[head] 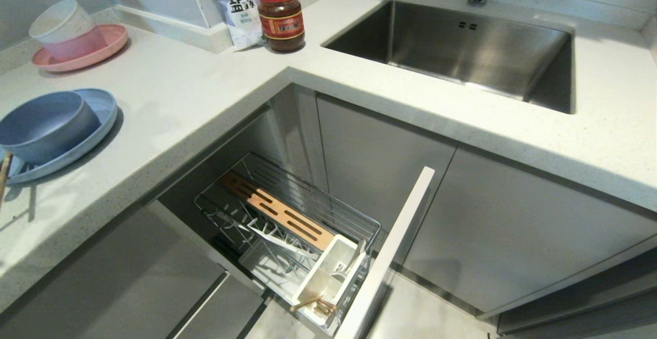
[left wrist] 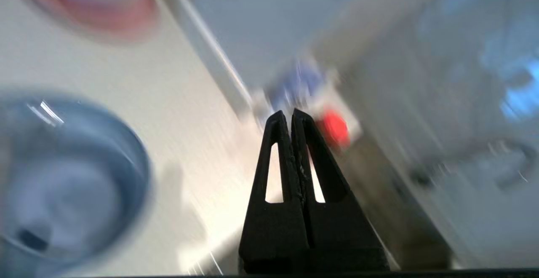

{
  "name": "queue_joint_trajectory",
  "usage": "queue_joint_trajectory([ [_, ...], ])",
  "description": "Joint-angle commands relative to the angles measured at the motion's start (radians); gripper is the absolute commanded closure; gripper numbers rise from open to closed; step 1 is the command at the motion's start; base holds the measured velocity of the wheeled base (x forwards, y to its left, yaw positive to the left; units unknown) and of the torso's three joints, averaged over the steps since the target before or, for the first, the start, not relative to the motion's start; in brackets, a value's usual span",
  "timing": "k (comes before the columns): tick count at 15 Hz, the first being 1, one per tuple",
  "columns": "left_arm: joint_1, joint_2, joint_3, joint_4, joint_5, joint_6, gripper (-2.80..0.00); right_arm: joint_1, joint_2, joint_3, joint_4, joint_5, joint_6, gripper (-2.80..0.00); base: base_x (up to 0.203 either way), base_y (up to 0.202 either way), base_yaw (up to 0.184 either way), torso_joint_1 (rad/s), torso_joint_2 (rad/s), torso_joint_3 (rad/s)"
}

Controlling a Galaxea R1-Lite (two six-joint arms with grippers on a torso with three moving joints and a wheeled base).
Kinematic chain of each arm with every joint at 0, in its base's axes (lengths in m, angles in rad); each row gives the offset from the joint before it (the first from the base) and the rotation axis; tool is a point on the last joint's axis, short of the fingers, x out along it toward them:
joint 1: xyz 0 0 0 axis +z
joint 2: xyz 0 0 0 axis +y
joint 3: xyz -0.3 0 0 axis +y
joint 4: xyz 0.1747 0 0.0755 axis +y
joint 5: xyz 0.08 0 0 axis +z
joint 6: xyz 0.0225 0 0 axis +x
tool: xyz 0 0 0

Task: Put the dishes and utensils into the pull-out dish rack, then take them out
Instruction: Take the chopsticks out of the cupboard

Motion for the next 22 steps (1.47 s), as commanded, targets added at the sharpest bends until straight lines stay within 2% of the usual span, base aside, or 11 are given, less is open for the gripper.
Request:
queue_joint_trajectory([
  [1,-0.142,0.158,-0.069,0.162,0.003,-0.049,0.00,0.000,-0.004,0.002,0.000,0.000,0.000,0.00,0.000,0.000,0.000,0.000,0.00,0.000],
  [5,-0.327,0.269,-0.117,0.409,0.004,-0.062,0.00,-0.001,-0.004,0.002,0.000,0.000,0.000,0.00,0.000,0.000,0.000,0.000,0.00,0.000],
  [7,-0.399,0.299,-0.116,0.484,0.005,-0.054,0.00,-0.001,-0.004,0.002,0.000,0.000,0.000,0.00,0.000,0.000,0.000,0.000,0.00,0.000],
  [9,-0.461,0.312,-0.081,0.512,0.020,-0.023,0.00,0.001,-0.004,0.002,0.000,0.000,0.000,0.00,0.000,0.000,0.000,0.000,0.00,0.000],
  [12,-0.579,0.348,0.005,0.520,0.097,0.015,0.00,-0.001,-0.004,0.002,0.000,0.000,0.000,0.00,0.000,0.000,0.000,0.000,0.00,0.000],
  [16,-0.790,0.463,0.131,0.519,0.247,0.012,0.00,0.000,-0.004,0.002,0.000,0.000,0.000,0.00,0.000,0.000,0.000,0.000,0.00,0.000],
  [18,-0.816,0.537,0.179,0.520,0.274,0.011,0.00,-0.001,-0.004,0.002,0.000,0.000,0.000,0.00,0.000,0.000,0.000,0.000,0.00,0.000],
  [20,-0.825,0.594,0.199,0.549,0.265,0.016,0.00,0.001,-0.004,0.002,0.000,0.000,0.000,0.00,0.000,0.000,0.000,0.000,0.00,0.000],
  [21,-0.825,0.618,0.199,0.580,0.250,0.018,0.00,0.000,-0.004,0.002,0.000,0.000,0.000,0.00,0.000,0.000,0.000,0.000,0.00,0.000],
  [22,-0.823,0.640,0.194,0.609,0.198,0.018,0.00,0.000,-0.004,0.002,0.000,0.000,0.000,0.00,0.000,0.000,0.000,0.000,0.00,0.000],
])
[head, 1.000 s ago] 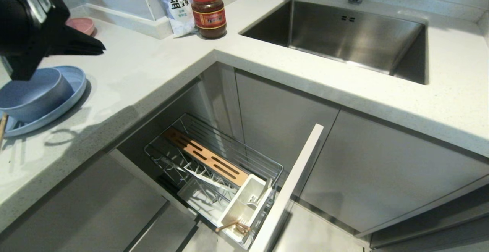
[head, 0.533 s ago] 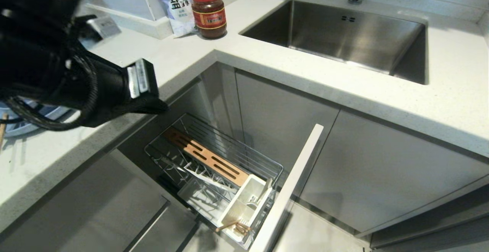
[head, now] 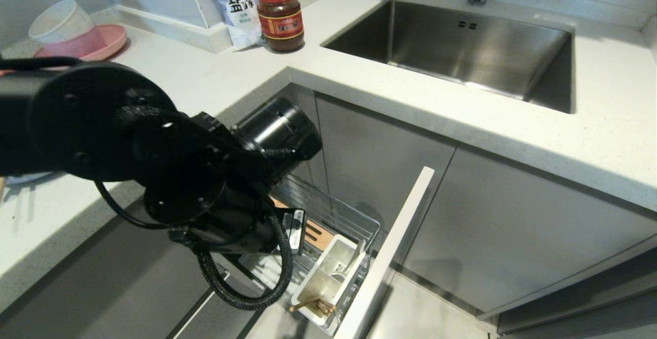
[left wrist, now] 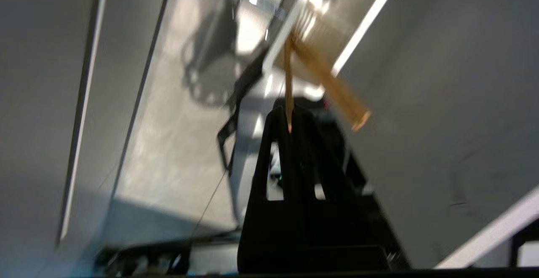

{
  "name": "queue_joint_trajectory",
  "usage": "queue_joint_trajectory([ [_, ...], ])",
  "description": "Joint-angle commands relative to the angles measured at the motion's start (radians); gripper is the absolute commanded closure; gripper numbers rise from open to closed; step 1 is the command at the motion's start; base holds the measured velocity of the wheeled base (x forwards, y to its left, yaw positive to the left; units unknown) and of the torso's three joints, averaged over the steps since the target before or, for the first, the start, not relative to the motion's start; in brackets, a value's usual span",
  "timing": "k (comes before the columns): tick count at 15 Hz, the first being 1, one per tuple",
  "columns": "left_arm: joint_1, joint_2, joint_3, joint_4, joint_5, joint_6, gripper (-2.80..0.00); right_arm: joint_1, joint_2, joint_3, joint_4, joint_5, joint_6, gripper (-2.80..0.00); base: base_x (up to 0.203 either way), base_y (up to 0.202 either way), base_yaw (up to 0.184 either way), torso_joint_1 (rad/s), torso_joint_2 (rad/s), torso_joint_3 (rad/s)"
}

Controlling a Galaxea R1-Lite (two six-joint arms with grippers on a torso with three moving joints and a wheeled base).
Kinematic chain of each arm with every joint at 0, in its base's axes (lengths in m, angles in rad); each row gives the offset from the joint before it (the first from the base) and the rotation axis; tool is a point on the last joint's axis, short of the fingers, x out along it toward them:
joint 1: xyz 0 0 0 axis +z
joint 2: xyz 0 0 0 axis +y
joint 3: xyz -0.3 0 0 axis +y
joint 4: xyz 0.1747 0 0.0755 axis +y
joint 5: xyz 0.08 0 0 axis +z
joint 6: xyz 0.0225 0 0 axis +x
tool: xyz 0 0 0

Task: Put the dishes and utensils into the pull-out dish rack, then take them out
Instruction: Take the chopsticks out of the cupboard

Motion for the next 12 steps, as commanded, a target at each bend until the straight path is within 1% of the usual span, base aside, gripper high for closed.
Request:
queue_joint_trajectory([
  [1,0.004,0.077,-0.008,0.046,-0.088,-0.002,0.00,0.000,-0.004,0.002,0.000,0.000,0.000,0.00,0.000,0.000,0.000,0.000,0.00,0.000],
  [2,0.013,0.094,-0.026,0.060,-0.159,-0.001,0.00,0.000,-0.004,0.002,0.000,0.000,0.000,0.00,0.000,0.000,0.000,0.000,0.00,0.000],
  [3,0.017,0.119,-0.053,0.086,-0.205,0.000,0.00,0.000,-0.004,0.002,0.000,0.000,0.000,0.00,0.000,0.000,0.000,0.000,0.00,0.000],
  [5,0.035,0.164,-0.080,0.121,-0.252,0.000,0.00,0.000,-0.004,0.002,0.000,0.000,0.000,0.00,0.000,0.000,0.000,0.000,0.00,0.000],
  [7,0.068,0.212,-0.090,0.130,-0.276,0.024,0.00,-0.001,-0.004,0.002,0.000,0.000,0.000,0.00,0.000,0.000,0.000,0.000,0.00,0.000],
  [8,0.084,0.228,-0.090,0.130,-0.281,0.040,-2.80,0.000,-0.004,0.002,0.000,0.000,0.000,0.00,0.000,0.000,0.000,0.000,0.00,0.000],
  [10,0.108,0.266,-0.097,0.146,-0.310,0.069,-2.80,0.000,-0.004,0.002,0.000,0.000,0.000,0.00,0.000,0.000,0.000,0.000,0.00,0.000],
  [12,0.128,0.309,-0.113,0.150,-0.331,0.073,-2.80,0.000,-0.004,0.002,0.000,0.000,0.000,0.00,0.000,0.000,0.000,0.000,0.00,0.000],
])
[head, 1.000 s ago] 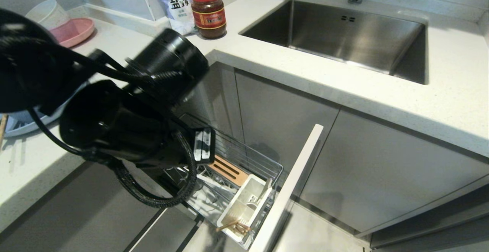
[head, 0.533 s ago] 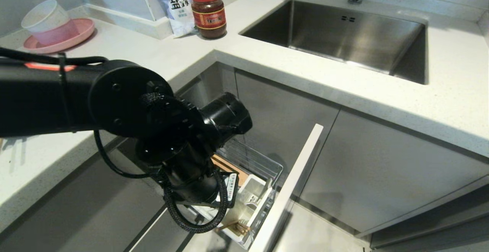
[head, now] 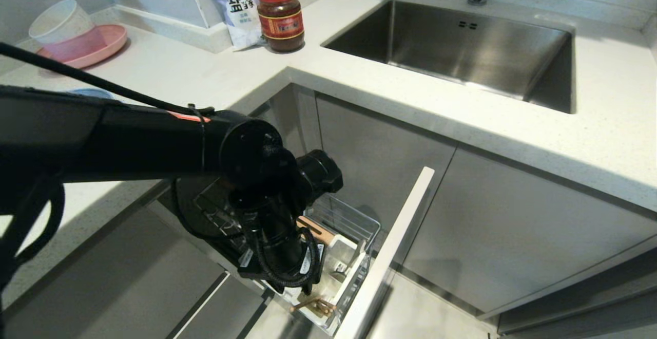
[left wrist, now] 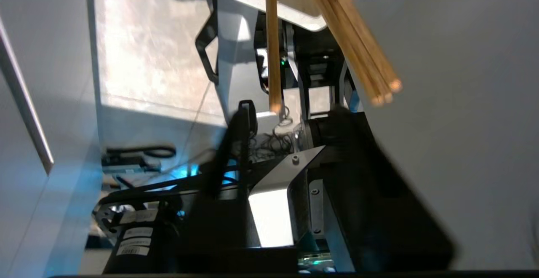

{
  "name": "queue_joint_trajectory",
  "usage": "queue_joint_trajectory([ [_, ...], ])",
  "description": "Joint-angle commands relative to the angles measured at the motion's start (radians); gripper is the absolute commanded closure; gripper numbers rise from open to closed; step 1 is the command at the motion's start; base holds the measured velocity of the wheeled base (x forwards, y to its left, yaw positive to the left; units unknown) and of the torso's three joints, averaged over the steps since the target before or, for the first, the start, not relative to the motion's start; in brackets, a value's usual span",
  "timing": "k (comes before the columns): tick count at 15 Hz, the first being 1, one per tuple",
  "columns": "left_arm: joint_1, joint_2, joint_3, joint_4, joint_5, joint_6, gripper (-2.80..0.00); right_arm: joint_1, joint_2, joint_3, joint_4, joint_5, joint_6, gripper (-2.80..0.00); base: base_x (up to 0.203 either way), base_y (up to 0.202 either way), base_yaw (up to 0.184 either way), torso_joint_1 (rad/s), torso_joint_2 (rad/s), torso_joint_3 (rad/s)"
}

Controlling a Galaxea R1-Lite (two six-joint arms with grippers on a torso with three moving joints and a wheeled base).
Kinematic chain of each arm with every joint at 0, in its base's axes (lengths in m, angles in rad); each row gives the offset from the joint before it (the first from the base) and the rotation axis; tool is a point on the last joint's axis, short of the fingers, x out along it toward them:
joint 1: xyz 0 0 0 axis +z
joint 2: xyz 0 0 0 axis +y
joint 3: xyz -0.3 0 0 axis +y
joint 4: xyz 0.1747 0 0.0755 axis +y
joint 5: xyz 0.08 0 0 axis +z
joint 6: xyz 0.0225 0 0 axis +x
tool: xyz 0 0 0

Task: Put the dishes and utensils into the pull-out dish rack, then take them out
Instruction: Take the chopsticks out of the cupboard

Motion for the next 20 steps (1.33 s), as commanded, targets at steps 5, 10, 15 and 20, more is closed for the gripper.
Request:
queue_joint_trajectory([
  [5,0.066,0.152,-0.047,0.040,-0.007,-0.003,-2.80,0.000,-0.004,0.002,0.000,0.000,0.000,0.00,0.000,0.000,0.000,0.000,0.00,0.000],
  [10,0.089,0.223,-0.074,0.090,-0.009,0.012,-2.80,-0.001,-0.004,0.002,0.000,0.000,0.000,0.00,0.000,0.000,0.000,0.000,0.00,0.000],
  [15,0.084,0.251,-0.074,0.131,-0.020,0.012,-2.80,-0.001,-0.004,0.002,0.000,0.000,0.000,0.00,0.000,0.000,0.000,0.000,0.00,0.000],
  [20,0.073,0.291,-0.075,0.131,-0.032,0.010,-2.80,0.000,-0.004,0.002,0.000,0.000,0.000,0.00,0.000,0.000,0.000,0.000,0.00,0.000],
])
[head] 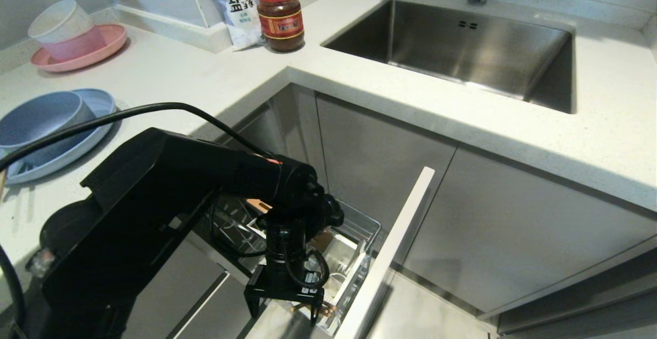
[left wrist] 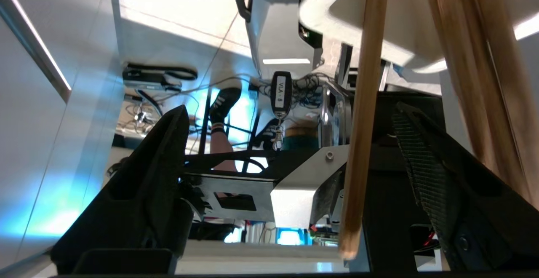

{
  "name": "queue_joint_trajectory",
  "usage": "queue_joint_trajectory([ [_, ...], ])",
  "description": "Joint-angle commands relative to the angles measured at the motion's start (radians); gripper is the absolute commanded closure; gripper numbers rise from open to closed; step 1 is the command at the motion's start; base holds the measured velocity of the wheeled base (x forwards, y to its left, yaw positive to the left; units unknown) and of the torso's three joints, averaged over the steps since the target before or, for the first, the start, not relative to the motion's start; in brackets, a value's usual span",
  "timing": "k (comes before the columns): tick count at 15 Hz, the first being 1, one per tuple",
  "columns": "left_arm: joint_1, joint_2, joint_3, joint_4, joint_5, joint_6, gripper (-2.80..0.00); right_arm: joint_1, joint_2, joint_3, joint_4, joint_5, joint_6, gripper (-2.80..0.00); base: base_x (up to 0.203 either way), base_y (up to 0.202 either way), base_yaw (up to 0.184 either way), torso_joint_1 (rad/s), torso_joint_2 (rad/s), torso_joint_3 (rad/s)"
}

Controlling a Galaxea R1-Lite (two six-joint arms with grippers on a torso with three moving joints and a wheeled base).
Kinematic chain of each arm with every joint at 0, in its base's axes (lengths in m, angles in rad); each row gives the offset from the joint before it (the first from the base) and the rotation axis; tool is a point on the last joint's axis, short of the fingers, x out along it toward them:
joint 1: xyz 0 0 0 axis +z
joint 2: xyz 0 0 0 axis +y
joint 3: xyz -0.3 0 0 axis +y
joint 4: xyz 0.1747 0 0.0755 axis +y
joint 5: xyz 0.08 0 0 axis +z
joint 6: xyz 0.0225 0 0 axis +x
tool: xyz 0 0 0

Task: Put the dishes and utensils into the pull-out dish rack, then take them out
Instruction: Take the chopsticks out of the cupboard

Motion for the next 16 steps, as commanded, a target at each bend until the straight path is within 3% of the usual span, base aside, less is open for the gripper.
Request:
queue_joint_trajectory([
  [1,-0.002,0.021,-0.004,0.001,-0.004,-0.004,-2.80,0.000,-0.004,0.002,0.000,0.000,0.000,0.00,0.000,0.000,0.000,0.000,0.00,0.000],
  [8,0.000,0.040,-0.035,-0.009,-0.016,-0.012,-2.80,0.000,-0.004,0.002,0.000,0.000,0.000,0.00,0.000,0.000,0.000,0.000,0.00,0.000],
  [9,0.000,0.041,-0.036,-0.008,-0.020,-0.011,0.00,0.000,-0.004,0.002,0.000,0.000,0.000,0.00,0.000,0.000,0.000,0.000,0.00,0.000],
  [16,-0.014,0.045,-0.051,-0.008,-0.024,-0.024,0.00,-0.001,-0.004,0.002,0.000,0.000,0.000,0.00,0.000,0.000,0.000,0.000,0.00,0.000],
])
